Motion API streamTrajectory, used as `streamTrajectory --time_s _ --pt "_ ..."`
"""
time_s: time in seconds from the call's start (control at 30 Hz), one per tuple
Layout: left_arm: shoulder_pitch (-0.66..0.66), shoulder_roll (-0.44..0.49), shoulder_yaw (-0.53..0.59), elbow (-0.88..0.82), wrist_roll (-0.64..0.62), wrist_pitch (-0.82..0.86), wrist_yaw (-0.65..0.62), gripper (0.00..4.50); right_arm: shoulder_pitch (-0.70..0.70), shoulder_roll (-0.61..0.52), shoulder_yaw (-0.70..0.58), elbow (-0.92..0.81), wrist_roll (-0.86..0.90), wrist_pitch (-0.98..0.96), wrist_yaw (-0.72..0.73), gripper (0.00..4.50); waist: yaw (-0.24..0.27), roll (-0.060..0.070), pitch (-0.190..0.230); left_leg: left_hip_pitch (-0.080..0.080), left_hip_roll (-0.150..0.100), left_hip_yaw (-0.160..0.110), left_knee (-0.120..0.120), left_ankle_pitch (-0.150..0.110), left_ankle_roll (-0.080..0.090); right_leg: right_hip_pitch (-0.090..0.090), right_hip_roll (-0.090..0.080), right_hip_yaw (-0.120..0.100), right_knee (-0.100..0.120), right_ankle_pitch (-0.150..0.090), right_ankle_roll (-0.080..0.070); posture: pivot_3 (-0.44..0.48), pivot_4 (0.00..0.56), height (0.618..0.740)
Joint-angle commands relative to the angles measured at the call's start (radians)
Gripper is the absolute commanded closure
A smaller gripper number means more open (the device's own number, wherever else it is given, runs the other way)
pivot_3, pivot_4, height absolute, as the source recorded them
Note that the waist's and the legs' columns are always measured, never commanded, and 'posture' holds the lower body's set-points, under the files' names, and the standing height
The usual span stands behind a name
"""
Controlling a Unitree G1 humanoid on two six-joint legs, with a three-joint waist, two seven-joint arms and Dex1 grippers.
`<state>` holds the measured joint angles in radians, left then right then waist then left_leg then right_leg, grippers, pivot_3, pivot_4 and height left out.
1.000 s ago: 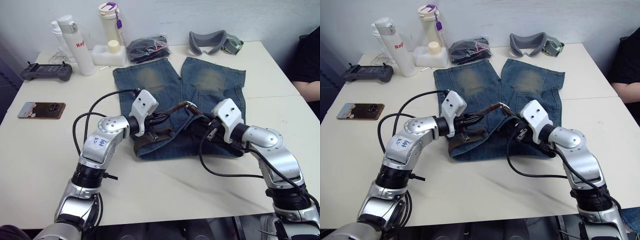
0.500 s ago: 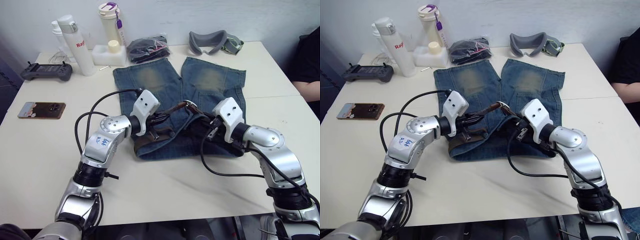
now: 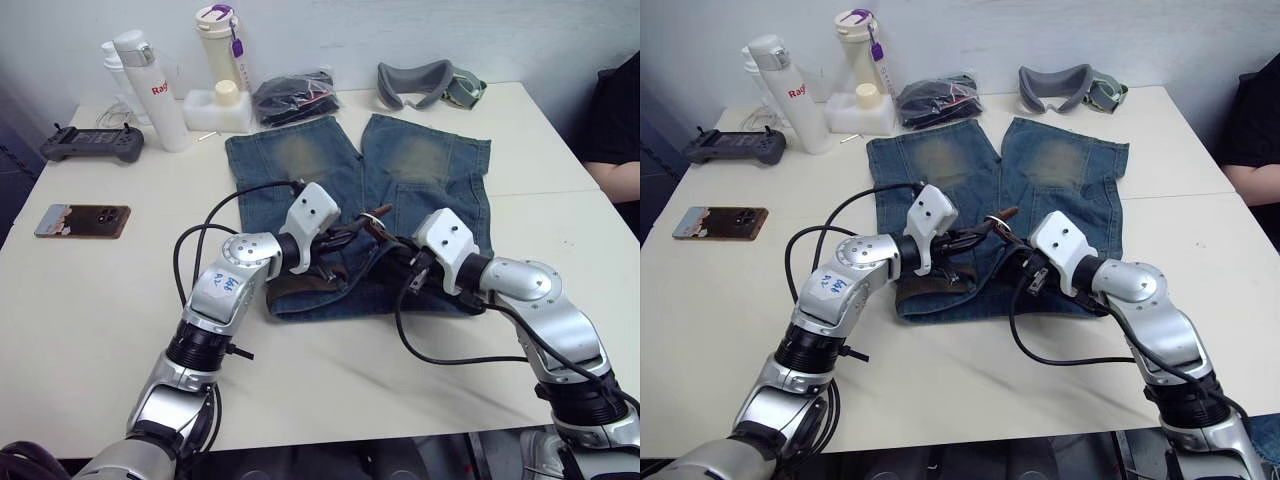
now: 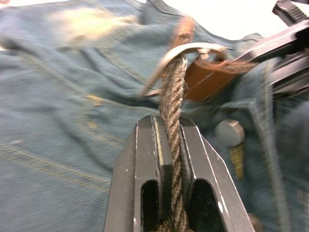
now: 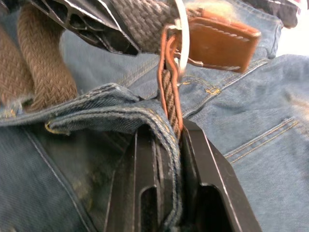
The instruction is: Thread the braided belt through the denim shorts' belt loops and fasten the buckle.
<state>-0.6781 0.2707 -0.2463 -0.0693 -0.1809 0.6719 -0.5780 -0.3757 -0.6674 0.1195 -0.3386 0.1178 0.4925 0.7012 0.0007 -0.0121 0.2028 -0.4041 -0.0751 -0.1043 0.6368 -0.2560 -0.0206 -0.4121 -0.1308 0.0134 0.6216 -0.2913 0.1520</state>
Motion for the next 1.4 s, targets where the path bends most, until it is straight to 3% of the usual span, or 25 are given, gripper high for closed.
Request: streamTrajectory --time_s 0.03,0.2,0.3,0.33,0.43,0.47,0.57,0.7,0.8,0.97,1.07,1.4 --pt "-0.007 0.0 -0.048 -0.022 0.02 -0.04 -0.034 4.5 0.011 -0.034 0.029 -0.002 -0.04 -0.078 0.036 4.49 0.0 0.0 0.0 0.0 0.0 0.0 0.0 0.0 0.0 0.0 0.0 0.0 0.0 0.0 0.0 0.0 0.15 0.74" --pt "-0.001 -0.004 -0.064 0.022 0.043 -0.079 -0.045 4.5 0.049 -0.098 0.057 0.045 -0.115 -0.214 0.071 4.49 0.002 0.0 0.0 0.0 0.0 0.0 0.0 0.0 0.0 0.0 0.0 0.0 0.0 0.0 0.0 0.0 0.15 0.74" --pt "-0.005 -0.02 -0.057 0.033 0.044 -0.099 -0.04 4.5 0.067 -0.106 0.016 0.041 -0.073 -0.218 0.106 4.49 0.002 0.0 0.0 0.0 0.0 0.0 0.0 0.0 0.0 0.0 0.0 0.0 0.0 0.0 0.0 0.0 0.15 0.74" --pt "-0.005 -0.023 -0.055 0.034 0.044 -0.102 -0.039 4.5 0.066 -0.114 -0.003 0.041 -0.058 -0.217 0.121 3.44 0.003 0.0 0.0 0.0 0.0 0.0 0.0 0.0 0.0 0.0 0.0 0.0 0.0 0.0 0.0 0.0 0.15 0.74" --pt "-0.004 -0.026 -0.05 0.036 0.048 -0.108 -0.038 4.5 0.052 -0.162 -0.061 0.057 -0.035 -0.246 0.167 2.33 0.004 0.0 0.0 0.0 0.0 0.0 0.0 0.0 0.0 0.001 0.0 0.0 0.0 0.0 0.0 0.0 0.15 0.74" --pt "-0.003 -0.027 -0.048 0.036 0.048 -0.11 -0.037 4.5 0.043 -0.186 -0.083 0.066 -0.029 -0.258 0.185 1.69 0.005 0.0 0.0 0.0 0.0 0.0 0.0 0.0 0.0 0.001 0.0 0.0 0.0 0.0 0.0 0.0 0.15 0.74" --pt "0.0 -0.027 -0.046 0.035 0.051 -0.113 -0.036 4.5 0.022 -0.25 -0.121 0.088 -0.002 -0.273 0.25 0.39 0.008 0.0 0.0 0.0 0.0 0.0 0.0 0.0 0.001 0.001 0.0 0.0 0.0 0.0 0.0 0.0 0.15 0.74" --pt "0.002 -0.029 -0.051 0.037 0.062 -0.125 -0.038 4.5 -0.043 -0.267 -0.168 0.136 0.057 -0.279 0.295 0.39 0.007 0.0 0.0 0.0 0.0 0.0 0.0 0.0 0.0 0.001 0.0 0.0 0.0 0.0 0.0 0.0 0.15 0.74" --pt "-0.001 -0.037 -0.051 0.037 0.063 -0.127 -0.041 4.5 -0.118 -0.269 -0.13 0.197 -0.007 -0.35 0.285 0.39 0.007 0.0 0.0 0.0 0.0 0.001 0.001 0.0 0.001 0.001 0.0 0.0 0.0 0.0 0.0 0.0 0.15 0.74" --pt "-0.005 -0.045 -0.055 0.042 0.073 -0.139 -0.042 4.5 -0.211 -0.218 -0.079 0.262 -0.036 -0.408 0.283 0.39 0.008 0.0 0.0 0.0 0.0 0.001 0.001 0.0 0.0 0.001 0.0 0.0 -0.001 0.0 0.0 0.0 0.15 0.74" --pt "-0.006 -0.05 -0.058 0.041 0.076 -0.142 -0.042 4.5 -0.249 -0.179 -0.091 0.239 0.03 -0.338 0.303 0.39 0.007 0.0 0.0 0.0 0.0 0.001 0.001 0.0 0.0 0.0 0.0 0.0 -0.001 0.0 0.0 0.0 0.15 0.74" --pt "-0.017 -0.062 -0.07 0.05 0.093 -0.165 -0.051 4.5 -0.277 -0.173 0.016 0.36 -0.151 -0.541 0.293 0.39 0.011 0.0 0.0 0.0 0.0 0.001 0.002 0.0 0.0 0.0 0.0 0.001 0.0 0.0 0.0 0.0 0.15 0.74"
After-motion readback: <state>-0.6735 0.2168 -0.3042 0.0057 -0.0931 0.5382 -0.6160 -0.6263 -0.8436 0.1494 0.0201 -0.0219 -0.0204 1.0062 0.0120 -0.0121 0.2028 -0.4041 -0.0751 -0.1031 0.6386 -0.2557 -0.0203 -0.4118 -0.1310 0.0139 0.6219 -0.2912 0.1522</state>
